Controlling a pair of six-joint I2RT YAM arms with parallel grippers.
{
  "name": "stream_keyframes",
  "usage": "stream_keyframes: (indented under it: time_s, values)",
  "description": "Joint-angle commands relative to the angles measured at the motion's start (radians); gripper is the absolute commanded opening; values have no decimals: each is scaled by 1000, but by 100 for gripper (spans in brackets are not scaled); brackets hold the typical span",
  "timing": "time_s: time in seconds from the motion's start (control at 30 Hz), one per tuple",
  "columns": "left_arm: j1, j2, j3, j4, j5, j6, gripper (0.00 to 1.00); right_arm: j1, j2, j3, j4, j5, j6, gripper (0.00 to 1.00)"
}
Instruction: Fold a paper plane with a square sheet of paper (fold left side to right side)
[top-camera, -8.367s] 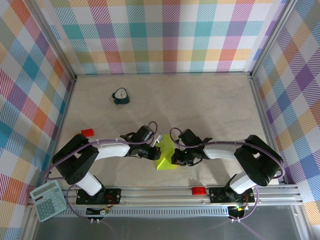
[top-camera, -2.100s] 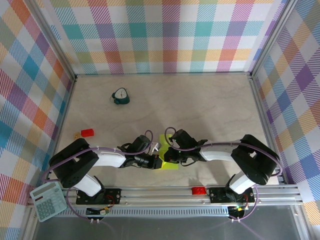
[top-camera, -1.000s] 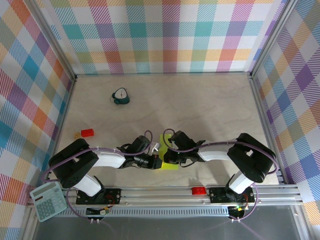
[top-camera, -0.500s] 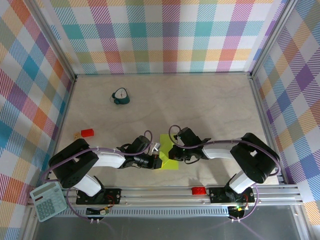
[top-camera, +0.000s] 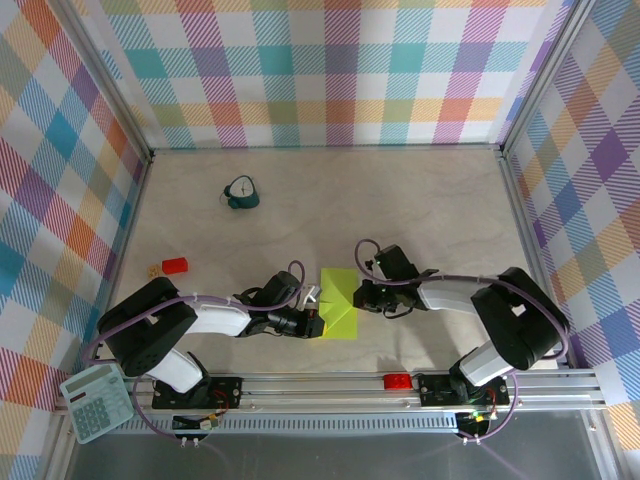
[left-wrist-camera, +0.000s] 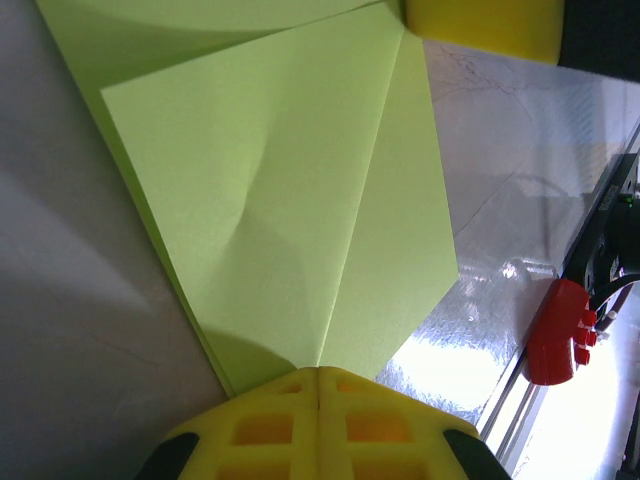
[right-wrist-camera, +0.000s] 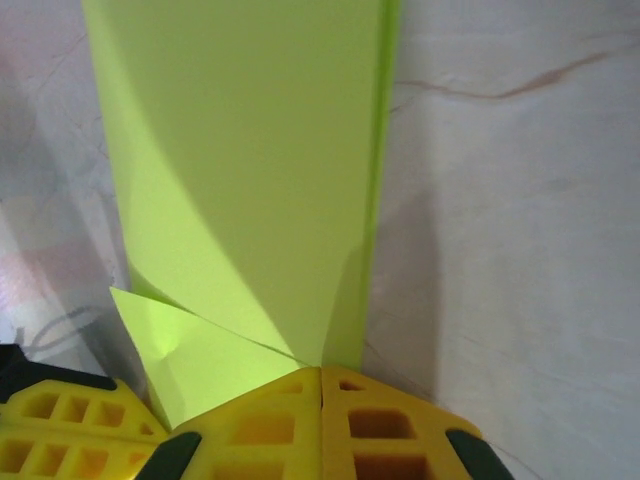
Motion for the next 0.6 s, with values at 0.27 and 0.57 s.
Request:
stream_keyframes:
  time_s: [0.27,0.57]
  values:
    - [-9,22,-10,-108,-42,6,0,69,-107,27,-44,-13,32,0]
    - [-8,10,25,-117,-35,2,0,96,17,37,17,6,58,0]
